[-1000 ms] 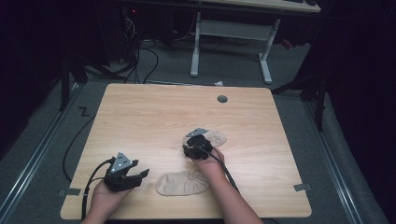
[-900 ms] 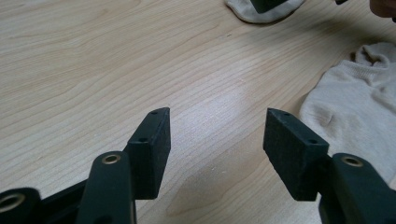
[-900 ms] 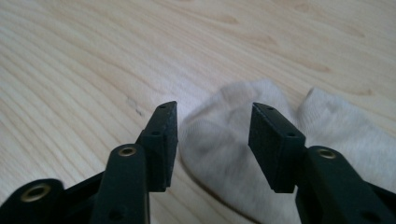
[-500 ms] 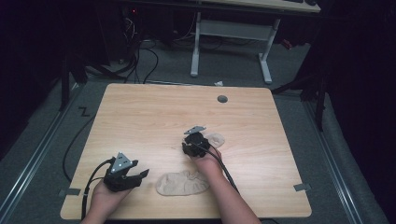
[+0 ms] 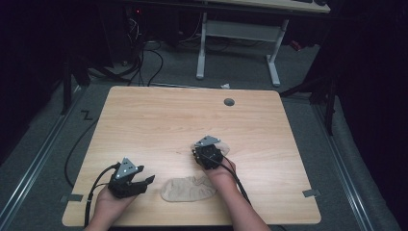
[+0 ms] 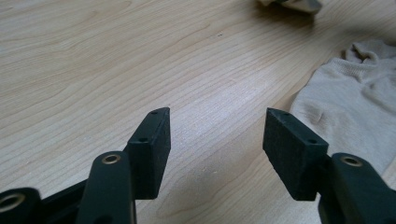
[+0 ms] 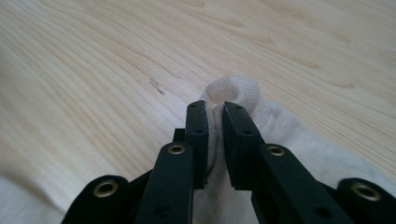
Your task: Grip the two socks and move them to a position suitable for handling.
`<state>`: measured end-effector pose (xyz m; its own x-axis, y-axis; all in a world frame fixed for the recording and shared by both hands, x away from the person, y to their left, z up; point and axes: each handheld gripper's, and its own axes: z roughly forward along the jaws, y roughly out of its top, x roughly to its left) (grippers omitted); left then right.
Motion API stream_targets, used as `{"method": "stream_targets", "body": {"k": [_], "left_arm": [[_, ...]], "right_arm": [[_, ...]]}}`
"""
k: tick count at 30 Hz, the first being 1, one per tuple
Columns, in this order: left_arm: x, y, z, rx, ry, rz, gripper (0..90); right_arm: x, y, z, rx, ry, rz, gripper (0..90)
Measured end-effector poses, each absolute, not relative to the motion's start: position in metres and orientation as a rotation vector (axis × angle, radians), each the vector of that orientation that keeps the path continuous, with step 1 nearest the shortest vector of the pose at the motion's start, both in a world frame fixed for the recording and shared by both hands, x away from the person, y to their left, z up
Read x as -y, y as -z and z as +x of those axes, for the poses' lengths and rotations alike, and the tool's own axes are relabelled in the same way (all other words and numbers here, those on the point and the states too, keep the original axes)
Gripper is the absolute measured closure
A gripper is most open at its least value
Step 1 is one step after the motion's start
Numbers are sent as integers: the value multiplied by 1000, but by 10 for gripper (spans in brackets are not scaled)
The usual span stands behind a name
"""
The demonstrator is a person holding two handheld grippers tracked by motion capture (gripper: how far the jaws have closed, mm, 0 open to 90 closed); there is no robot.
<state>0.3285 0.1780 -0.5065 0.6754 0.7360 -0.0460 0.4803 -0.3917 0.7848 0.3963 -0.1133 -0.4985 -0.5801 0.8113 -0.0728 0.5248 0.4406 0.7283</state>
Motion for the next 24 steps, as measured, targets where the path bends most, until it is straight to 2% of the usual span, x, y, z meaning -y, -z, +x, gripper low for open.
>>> {"method": "stream_targets", "body": {"k": [6, 15, 24], "left_arm": [[-177, 507, 326, -933, -379, 2043, 421], [-175, 507, 323, -929, -376, 2029, 419], [-180, 506, 322, -931, -373, 2019, 416]], "right_arm": [[139, 487, 372, -2221, -1106, 1124, 813], [157, 479, 375, -2176, -1166, 1151, 813], [157, 468, 373, -2140, -1190, 1128, 813]]}}
